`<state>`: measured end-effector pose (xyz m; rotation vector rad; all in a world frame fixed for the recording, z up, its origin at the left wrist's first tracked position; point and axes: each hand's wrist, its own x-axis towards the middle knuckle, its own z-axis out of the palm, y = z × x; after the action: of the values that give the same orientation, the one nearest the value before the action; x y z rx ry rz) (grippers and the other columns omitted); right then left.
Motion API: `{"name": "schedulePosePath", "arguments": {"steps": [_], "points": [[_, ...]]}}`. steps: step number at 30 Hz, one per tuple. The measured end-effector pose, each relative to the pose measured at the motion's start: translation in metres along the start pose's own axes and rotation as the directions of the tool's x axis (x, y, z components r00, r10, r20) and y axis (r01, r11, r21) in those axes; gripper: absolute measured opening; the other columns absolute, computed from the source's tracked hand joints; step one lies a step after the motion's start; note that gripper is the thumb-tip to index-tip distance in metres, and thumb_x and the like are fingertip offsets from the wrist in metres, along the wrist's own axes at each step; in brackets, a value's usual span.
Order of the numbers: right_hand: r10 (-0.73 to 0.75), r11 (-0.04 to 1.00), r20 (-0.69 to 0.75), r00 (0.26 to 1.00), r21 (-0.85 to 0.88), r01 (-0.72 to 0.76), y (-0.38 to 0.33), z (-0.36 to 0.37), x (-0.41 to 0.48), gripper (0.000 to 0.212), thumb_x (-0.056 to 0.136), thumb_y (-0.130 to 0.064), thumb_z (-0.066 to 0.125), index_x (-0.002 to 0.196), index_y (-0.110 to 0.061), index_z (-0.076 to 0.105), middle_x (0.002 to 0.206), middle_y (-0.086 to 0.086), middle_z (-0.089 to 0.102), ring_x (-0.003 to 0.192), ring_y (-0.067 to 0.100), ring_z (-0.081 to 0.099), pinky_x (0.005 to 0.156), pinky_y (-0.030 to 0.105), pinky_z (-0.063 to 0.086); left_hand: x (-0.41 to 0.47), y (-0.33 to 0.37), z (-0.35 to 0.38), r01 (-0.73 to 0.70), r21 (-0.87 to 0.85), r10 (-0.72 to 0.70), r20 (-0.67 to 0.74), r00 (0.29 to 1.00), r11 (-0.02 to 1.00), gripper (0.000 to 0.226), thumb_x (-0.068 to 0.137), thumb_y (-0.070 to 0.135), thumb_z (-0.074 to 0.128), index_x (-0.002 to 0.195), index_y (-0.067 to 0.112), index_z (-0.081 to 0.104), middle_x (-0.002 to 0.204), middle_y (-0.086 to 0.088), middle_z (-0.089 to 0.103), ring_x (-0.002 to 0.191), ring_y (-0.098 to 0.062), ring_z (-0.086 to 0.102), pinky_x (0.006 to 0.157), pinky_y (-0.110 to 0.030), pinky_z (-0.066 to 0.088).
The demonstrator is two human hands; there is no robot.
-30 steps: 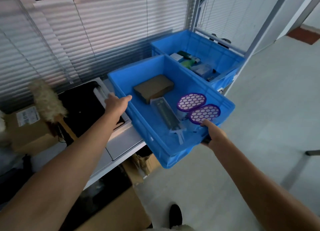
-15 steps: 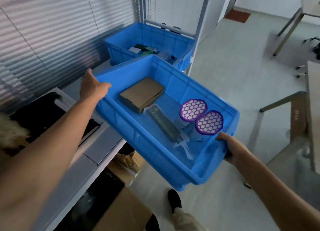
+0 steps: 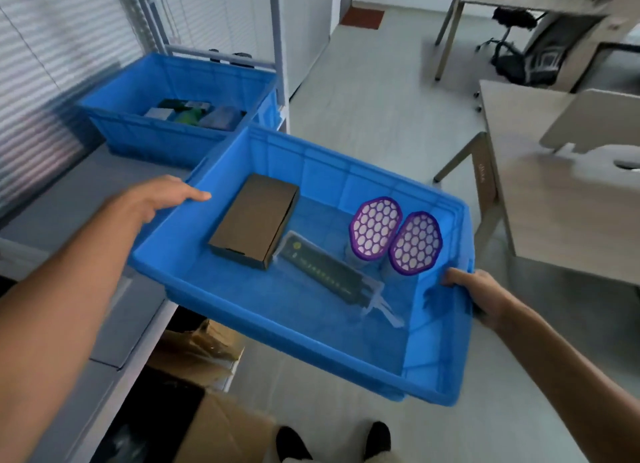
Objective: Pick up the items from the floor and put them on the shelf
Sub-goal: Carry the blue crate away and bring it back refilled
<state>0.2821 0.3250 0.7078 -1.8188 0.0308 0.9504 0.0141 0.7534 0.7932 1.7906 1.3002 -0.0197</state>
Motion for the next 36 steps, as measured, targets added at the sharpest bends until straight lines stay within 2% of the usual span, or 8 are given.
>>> {"name": "schedulePosePath", "arguments": {"steps": [5, 10, 16, 22, 28, 30, 33, 36], "points": [[0.042, 0.998, -0.115, 0.992, 0.054, -0.036, 0.032, -0.082, -0.014, 0.013, 0.087, -0.005, 0.062, 0.099, -0.004, 0.066, 0.095, 0.015, 0.074, 0.08, 0.03, 0.07, 0.062, 0.034, 0.062, -0.013, 0.036, 0.097, -0.051, -0.084, 0.053, 0.028, 0.998, 0.995, 0.021, 0.088, 0.009, 0.067, 0.108, 0.003, 0.064, 0.074, -0.012, 0.069, 0.057, -0.026, 0.063, 0.064, -0.032, 0.05], [0.094, 0.994, -0.277, 0.956, 0.085, -0.073, 0.066, -0.195, -0.021, 0.014, 0.085, -0.01, 0.063, 0.097, -0.003, 0.066, 0.091, 0.016, 0.073, 0.075, 0.03, 0.07, 0.065, 0.037, 0.061, -0.03, 0.089, 0.218, -0.085, -0.118, 0.095, 0.084, 0.992, 0.989, 0.031, 0.081, 0.018, 0.075, 0.105, 0.0, 0.068, 0.097, -0.018, 0.071, 0.087, -0.036, 0.069, 0.09, -0.05, 0.055], [0.108, 0.991, -0.415, 0.903, 0.111, -0.068, 0.107, -0.362, -0.031, 0.017, 0.085, -0.01, 0.061, 0.099, -0.001, 0.064, 0.095, 0.017, 0.072, 0.081, 0.032, 0.071, 0.075, 0.043, 0.06, -0.027, 0.152, 0.395, -0.14, -0.136, 0.158, 0.134, 0.978, 0.981, 0.055, 0.064, 0.028, 0.082, 0.108, -0.001, 0.066, 0.11, -0.022, 0.07, 0.101, -0.04, 0.067, 0.095, -0.059, 0.051], [0.163, 0.986, -0.552, 0.818, 0.127, -0.111, 0.141, -0.526, -0.036, 0.026, 0.079, -0.022, 0.069, 0.099, -0.005, 0.066, 0.099, 0.015, 0.074, 0.087, 0.034, 0.073, 0.085, 0.052, 0.059, -0.105, 0.252, 0.55, -0.195, -0.108, 0.211, 0.171, 0.962, 0.975, 0.041, 0.078, 0.021, 0.078, 0.108, -0.004, 0.066, 0.1, -0.017, 0.067, 0.093, -0.032, 0.065, 0.093, -0.05, 0.052], [0.234, 0.97, -0.674, 0.701, 0.207, -0.124, 0.157, -0.653, -0.027, 0.029, 0.085, -0.026, 0.073, 0.104, -0.005, 0.064, 0.099, 0.012, 0.07, 0.088, 0.032, 0.071, 0.087, 0.049, 0.058, -0.144, 0.354, 0.684, -0.284, -0.091, 0.297, 0.203, 0.933, 0.955, 0.034, 0.091, 0.024, 0.067, 0.109, -0.005, 0.064, 0.088, -0.014, 0.056, 0.082, -0.026, 0.051, 0.071, -0.034, 0.038], [0.245, 0.966, -0.7, 0.671, 0.235, -0.108, 0.158, -0.695, -0.017, 0.03, 0.085, -0.024, 0.074, 0.105, -0.003, 0.065, 0.095, 0.012, 0.071, 0.085, 0.033, 0.071, 0.086, 0.048, 0.059, -0.143, 0.387, 0.725, -0.28, -0.116, 0.301, 0.244, 0.922, 0.953, 0.036, 0.091, 0.027, 0.066, 0.107, -0.005, 0.065, 0.086, -0.015, 0.057, 0.079, -0.026, 0.053, 0.071, -0.038, 0.042], [0.26, 0.96, -0.732, 0.63, 0.266, -0.086, 0.155, -0.755, 0.0, 0.022, 0.087, -0.015, 0.07, 0.103, 0.0, 0.065, 0.081, 0.01, 0.068, 0.071, 0.028, 0.067, 0.075, 0.042, 0.058, -0.119, 0.435, 0.79, -0.226, -0.15, 0.263, 0.314, 0.912, 0.962, 0.052, 0.077, 0.038, 0.071, 0.107, -0.005, 0.066, 0.094, -0.018, 0.063, 0.086, -0.03, 0.061, 0.086, -0.052, 0.052], [0.289, 0.951, -0.752, 0.592, 0.298, -0.087, 0.143, -0.813, 0.017, 0.021, 0.086, -0.008, 0.065, 0.103, 0.004, 0.064, 0.085, 0.016, 0.069, 0.068, 0.03, 0.066, 0.068, 0.038, 0.057, -0.113, 0.49, 0.851, -0.206, -0.152, 0.248, 0.352, 0.903, 0.967, 0.038, 0.079, 0.035, 0.07, 0.098, 0.001, 0.067, 0.09, -0.016, 0.061, 0.082, -0.029, 0.058, 0.089, -0.057, 0.052]]}}
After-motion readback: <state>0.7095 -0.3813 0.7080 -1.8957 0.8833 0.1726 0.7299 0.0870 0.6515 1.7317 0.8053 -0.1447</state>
